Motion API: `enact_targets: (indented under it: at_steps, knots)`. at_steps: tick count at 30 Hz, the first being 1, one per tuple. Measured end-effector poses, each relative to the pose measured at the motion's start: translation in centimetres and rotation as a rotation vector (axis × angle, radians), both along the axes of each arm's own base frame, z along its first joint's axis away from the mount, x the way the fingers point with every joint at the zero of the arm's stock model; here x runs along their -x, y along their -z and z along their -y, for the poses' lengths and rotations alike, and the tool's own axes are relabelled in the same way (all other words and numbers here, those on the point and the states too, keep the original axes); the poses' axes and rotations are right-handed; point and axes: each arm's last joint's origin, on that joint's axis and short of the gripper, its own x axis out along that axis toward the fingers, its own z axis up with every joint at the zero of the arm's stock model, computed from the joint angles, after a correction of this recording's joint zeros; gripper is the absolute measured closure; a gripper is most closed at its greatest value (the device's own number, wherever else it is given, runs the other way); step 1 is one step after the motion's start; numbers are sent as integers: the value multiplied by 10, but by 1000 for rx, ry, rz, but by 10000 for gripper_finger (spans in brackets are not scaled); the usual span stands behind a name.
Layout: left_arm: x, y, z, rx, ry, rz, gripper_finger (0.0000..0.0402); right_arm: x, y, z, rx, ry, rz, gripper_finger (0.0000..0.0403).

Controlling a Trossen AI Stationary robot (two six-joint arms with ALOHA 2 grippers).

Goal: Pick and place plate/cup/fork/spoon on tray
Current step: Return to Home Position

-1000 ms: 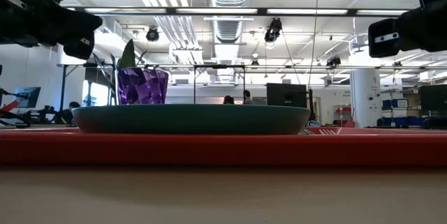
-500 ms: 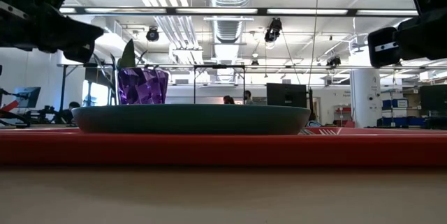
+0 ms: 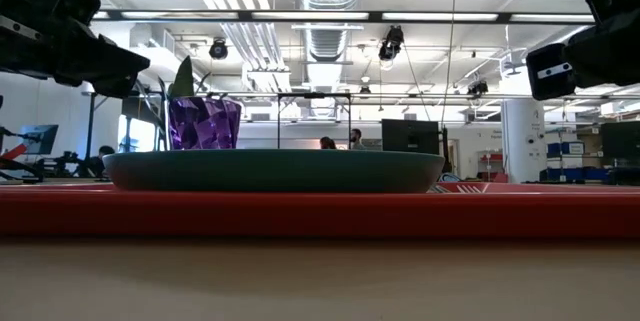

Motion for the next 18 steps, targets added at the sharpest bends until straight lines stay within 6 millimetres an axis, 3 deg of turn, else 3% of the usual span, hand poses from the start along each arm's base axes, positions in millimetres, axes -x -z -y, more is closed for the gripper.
enact_targets:
  at_steps: [18]
  knots:
    - [-1,-2,0,-52,2,6,402,0,0,0,-58,11,-28,394]
